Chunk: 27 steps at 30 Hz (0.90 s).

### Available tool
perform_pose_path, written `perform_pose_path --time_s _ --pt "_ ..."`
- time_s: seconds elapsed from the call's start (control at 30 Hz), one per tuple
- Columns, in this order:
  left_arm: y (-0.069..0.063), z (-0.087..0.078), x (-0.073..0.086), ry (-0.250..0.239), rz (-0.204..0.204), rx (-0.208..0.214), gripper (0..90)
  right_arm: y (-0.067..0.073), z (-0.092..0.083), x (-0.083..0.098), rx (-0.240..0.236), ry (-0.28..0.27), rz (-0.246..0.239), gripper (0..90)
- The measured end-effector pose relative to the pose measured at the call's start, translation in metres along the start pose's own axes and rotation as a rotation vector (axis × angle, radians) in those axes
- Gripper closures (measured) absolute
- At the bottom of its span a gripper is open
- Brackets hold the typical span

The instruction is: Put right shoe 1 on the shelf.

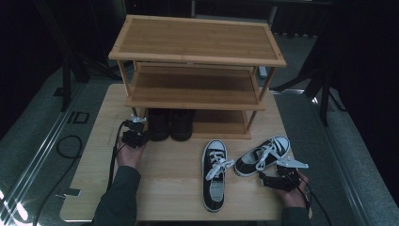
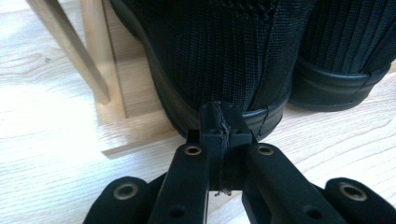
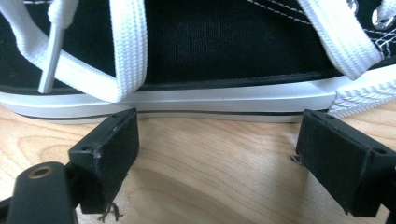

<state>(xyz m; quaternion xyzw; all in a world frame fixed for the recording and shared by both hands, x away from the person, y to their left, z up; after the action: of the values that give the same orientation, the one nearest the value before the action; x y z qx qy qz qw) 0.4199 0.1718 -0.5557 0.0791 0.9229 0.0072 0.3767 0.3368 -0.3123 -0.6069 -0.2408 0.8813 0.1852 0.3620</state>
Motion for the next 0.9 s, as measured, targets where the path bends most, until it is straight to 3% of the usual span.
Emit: perform_pose_path --time_s 0.1,0.27,0.57,0.77,0.9 --pt "0.002 -0.001 0.001 -0.002 0.001 0.004 89.2 0.000 0.000 0.000 0.000 0.000 0.000 13.2" --pt "0.006 -0.003 0.005 -0.009 -0.004 0.004 81.3 0.000 0.000 0.000 0.000 0.000 0.000 13.2" --pt "0.003 -0.008 0.023 -0.027 0.036 0.035 66.5 0.000 0.000 0.000 0.001 0.001 0.002 13.3" --pt "-0.001 -0.011 0.033 -0.038 0.061 0.047 61.7 0.000 0.000 0.000 0.001 0.001 0.002 13.3" --pt "0.000 -0.008 0.037 -0.041 0.042 0.050 60.2 0.000 0.000 0.000 0.002 0.001 0.002 13.4"
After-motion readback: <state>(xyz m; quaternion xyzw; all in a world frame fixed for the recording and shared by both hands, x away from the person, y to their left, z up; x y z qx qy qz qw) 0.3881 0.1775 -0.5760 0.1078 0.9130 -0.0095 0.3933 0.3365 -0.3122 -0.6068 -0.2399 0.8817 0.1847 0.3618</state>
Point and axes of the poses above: each handheld gripper's, and its own axes: z roughly forward along the jaws, x roughly out of its underside, y roughly to its left, the point moved 6 cm from there along z, roughly forward along the jaws, and after that the axes turned 13 degrees about -x, right-handed, at the moved point
